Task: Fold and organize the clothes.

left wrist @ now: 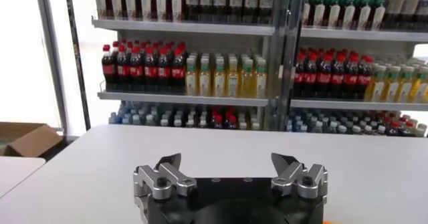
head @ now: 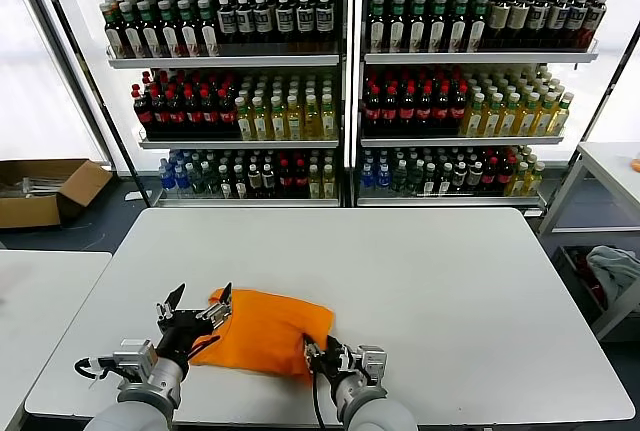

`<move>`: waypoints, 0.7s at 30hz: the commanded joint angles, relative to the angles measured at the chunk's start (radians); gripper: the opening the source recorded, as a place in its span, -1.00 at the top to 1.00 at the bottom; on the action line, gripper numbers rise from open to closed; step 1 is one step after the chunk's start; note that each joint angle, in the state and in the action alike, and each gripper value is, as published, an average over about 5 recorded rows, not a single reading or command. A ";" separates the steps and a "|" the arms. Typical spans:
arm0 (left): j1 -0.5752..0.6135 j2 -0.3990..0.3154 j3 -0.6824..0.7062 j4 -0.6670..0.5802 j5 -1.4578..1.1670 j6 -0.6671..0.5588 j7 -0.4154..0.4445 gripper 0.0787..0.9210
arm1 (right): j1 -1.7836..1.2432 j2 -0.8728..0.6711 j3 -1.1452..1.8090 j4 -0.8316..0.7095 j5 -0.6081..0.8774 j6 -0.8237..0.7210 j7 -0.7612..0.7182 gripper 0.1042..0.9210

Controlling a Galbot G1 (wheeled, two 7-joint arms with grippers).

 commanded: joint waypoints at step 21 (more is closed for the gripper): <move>-0.014 -0.033 0.025 -0.013 0.003 0.021 -0.003 -0.77 | -0.018 -0.181 0.240 0.031 -0.232 -0.008 -0.118 0.95</move>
